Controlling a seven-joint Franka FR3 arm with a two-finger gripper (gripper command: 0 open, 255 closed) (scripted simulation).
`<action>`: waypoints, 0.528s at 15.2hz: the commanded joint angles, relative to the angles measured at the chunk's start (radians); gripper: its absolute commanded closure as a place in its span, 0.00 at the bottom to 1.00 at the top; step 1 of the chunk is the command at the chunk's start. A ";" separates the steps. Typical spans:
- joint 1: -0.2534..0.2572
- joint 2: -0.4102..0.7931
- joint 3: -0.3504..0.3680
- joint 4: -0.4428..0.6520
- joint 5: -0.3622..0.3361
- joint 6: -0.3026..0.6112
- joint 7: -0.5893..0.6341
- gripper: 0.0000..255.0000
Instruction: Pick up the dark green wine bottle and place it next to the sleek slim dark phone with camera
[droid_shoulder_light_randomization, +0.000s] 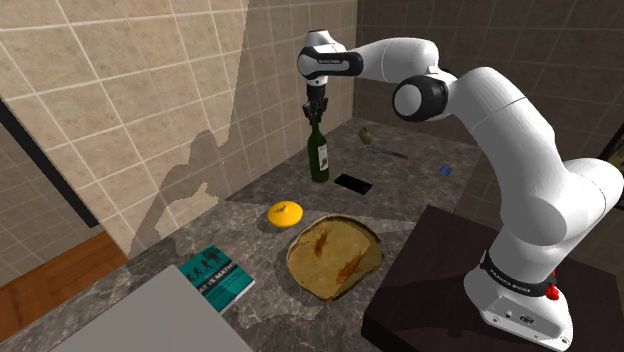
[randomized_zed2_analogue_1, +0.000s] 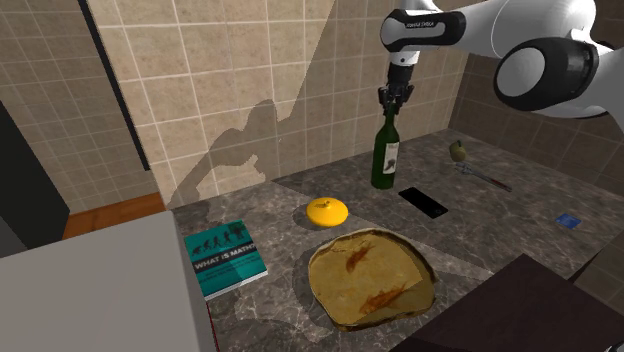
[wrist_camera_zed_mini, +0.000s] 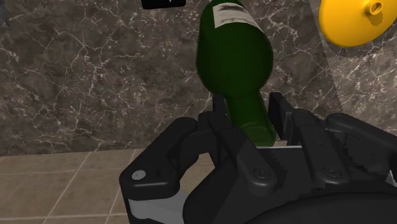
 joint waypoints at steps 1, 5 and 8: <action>-0.004 -0.004 0.000 -0.036 -0.001 0.033 0.002 1.00; -0.012 -0.012 0.001 -0.105 -0.002 0.093 0.006 1.00; -0.015 -0.011 0.001 -0.139 -0.003 0.127 0.008 1.00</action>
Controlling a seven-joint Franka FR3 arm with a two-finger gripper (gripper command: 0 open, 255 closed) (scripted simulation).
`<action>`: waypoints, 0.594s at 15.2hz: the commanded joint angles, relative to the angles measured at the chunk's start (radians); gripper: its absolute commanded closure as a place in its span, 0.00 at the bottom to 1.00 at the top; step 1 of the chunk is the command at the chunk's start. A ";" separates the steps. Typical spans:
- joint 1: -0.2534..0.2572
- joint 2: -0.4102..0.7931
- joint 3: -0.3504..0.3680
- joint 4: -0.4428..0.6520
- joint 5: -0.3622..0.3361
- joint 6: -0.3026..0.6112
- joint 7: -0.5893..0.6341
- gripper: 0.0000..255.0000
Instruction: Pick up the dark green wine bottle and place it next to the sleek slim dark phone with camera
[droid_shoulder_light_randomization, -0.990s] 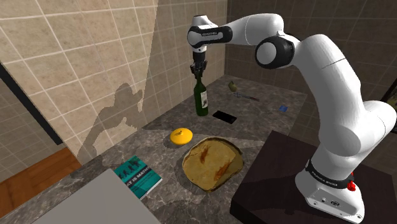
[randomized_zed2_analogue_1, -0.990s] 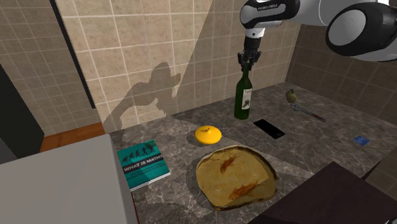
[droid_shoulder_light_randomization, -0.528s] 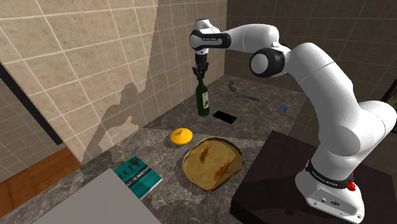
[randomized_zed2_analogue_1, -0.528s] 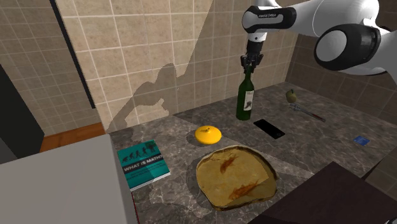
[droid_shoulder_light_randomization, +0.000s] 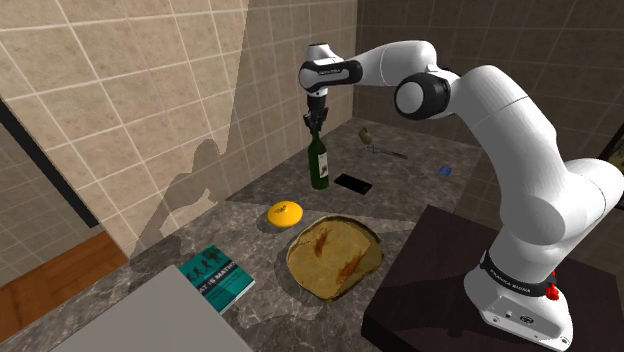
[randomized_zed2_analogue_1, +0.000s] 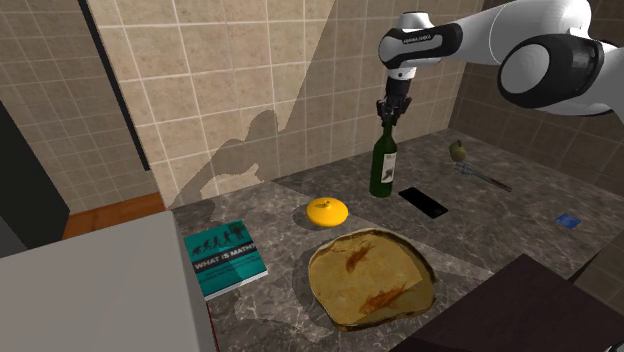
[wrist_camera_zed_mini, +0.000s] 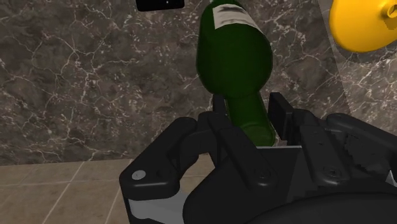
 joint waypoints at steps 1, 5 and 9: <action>0.000 0.004 0.000 -0.002 -0.001 0.008 0.000 1.00; 0.000 0.004 0.000 -0.002 -0.001 0.008 0.000 1.00; 0.000 0.005 0.000 0.000 -0.001 0.007 0.000 0.00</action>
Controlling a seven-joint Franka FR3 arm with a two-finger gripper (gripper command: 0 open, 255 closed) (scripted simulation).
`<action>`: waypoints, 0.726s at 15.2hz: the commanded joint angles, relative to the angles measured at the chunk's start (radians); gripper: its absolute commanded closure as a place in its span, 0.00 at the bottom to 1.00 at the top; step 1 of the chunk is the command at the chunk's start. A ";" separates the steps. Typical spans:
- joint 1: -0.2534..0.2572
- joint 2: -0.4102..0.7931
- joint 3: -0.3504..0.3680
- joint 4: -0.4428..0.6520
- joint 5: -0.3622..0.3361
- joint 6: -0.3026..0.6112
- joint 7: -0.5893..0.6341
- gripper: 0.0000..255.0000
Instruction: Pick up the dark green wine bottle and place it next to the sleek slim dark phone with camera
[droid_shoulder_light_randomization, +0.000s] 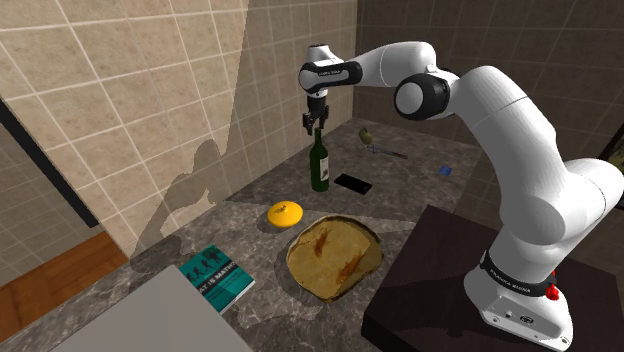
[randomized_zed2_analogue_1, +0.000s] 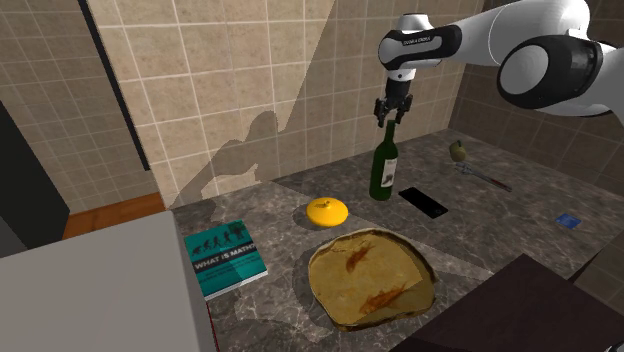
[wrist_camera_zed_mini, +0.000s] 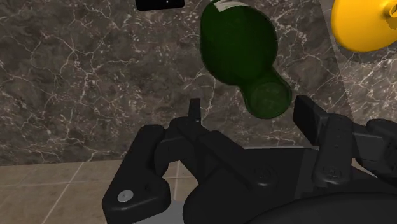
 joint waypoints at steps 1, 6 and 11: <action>0.000 0.000 0.000 0.001 0.000 0.000 0.000 0.00; 0.002 -0.017 0.002 0.037 0.003 -0.054 -0.003 0.00; 0.007 -0.021 0.002 0.091 0.005 -0.111 -0.007 0.00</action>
